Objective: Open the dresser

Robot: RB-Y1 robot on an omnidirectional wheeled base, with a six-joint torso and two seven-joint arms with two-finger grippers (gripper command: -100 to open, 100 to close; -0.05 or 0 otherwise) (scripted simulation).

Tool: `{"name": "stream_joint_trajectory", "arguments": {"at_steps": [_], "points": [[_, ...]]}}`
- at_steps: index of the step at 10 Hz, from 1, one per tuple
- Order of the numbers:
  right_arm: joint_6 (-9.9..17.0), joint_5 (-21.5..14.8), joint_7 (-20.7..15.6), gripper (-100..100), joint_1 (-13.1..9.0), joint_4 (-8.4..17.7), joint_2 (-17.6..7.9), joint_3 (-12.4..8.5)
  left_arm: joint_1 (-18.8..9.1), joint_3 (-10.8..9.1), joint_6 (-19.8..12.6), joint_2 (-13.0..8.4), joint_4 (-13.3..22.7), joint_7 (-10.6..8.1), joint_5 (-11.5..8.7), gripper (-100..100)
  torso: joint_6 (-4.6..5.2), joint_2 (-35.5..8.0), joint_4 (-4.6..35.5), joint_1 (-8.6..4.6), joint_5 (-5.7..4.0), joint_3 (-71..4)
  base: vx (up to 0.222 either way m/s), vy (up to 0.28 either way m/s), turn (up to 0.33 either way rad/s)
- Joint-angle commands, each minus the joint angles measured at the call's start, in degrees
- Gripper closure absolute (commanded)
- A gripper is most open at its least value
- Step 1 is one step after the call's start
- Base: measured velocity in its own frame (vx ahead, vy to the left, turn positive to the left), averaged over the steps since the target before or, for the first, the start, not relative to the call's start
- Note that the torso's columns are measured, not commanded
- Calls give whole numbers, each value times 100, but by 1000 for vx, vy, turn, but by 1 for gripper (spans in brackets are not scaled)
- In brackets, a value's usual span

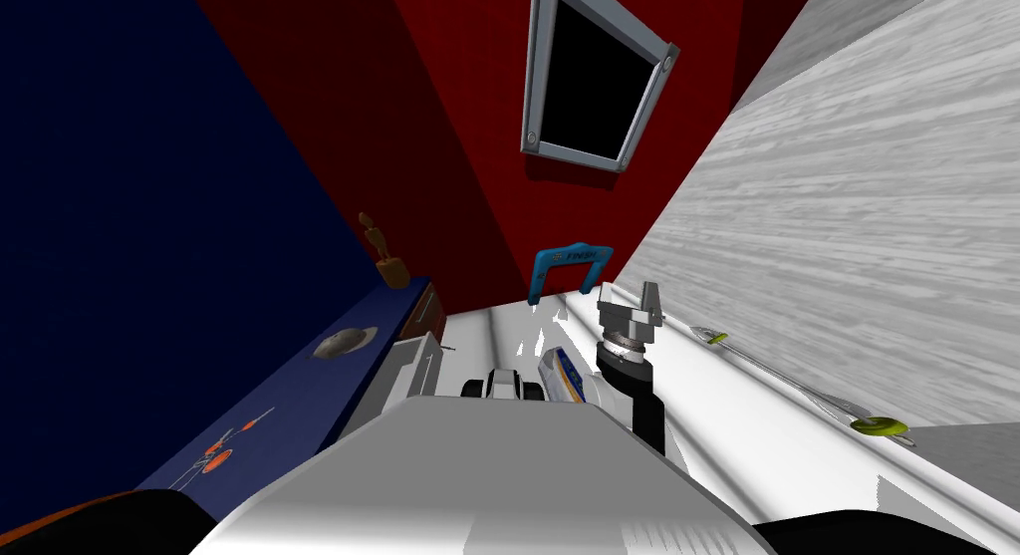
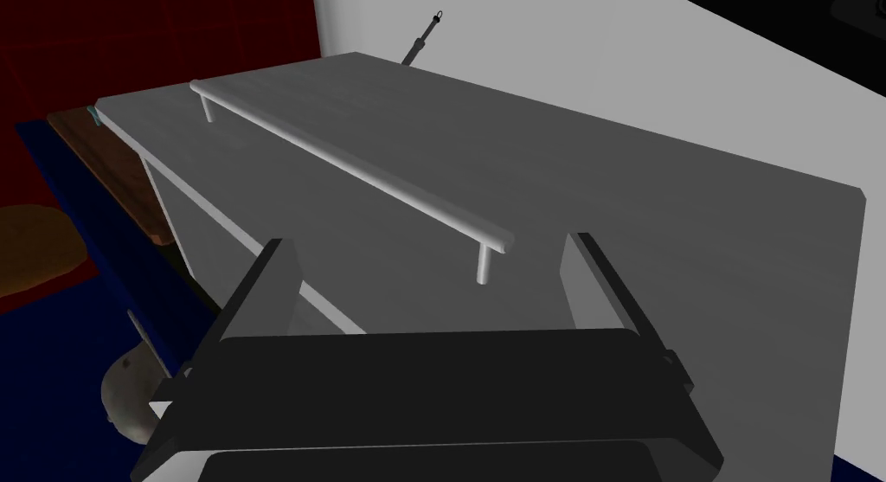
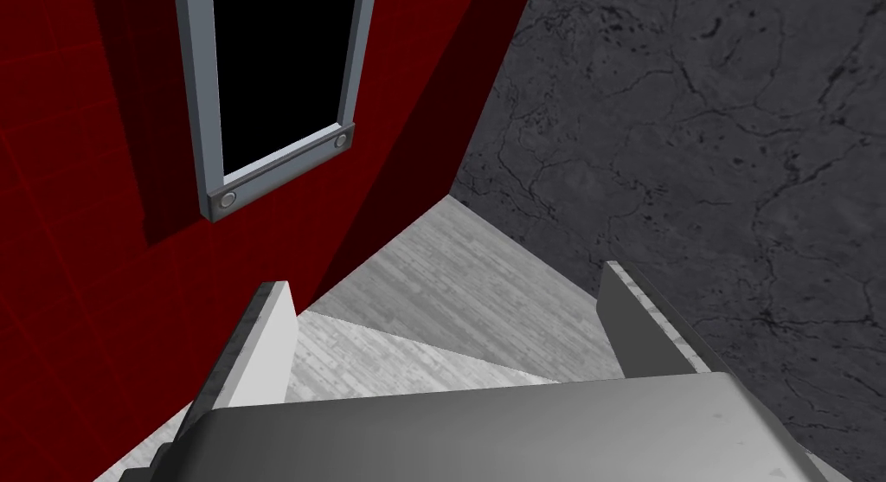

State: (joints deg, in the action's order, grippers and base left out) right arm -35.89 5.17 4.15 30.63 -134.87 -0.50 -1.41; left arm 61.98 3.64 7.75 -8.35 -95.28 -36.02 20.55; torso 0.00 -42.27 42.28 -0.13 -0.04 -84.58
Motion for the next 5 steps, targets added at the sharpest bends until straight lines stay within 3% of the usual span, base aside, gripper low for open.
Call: {"name": "stream_joint_trajectory", "arguments": {"at_steps": [1,2,3,4,5], "points": [[0,0,0,0,0,0,0,0,362,33,-11,-64,-371,-174,101,-100,0,2,0,2,1,0,34,-15,-22],[0,0,0,0,0,0,0,0,501,49,-23,-87,-520,-238,140,-100,-2,-2,-1,6,-6,-3,30,-6,-11],[0,0,0,0,0,0,0,0,419,47,-16,-56,-430,-184,121,-100,0,-2,0,12,1,0,13,-2,0],[0,0,0,0,0,0,0,0,436,50,-20,-57,-453,-196,127,0,1,-6,2,17,6,4,0,0,0],[0,0,0,0,0,0,0,0,434,50,-20,-57,-450,-195,126,0,1,-8,3,17,6,6,0,0,0]]}}
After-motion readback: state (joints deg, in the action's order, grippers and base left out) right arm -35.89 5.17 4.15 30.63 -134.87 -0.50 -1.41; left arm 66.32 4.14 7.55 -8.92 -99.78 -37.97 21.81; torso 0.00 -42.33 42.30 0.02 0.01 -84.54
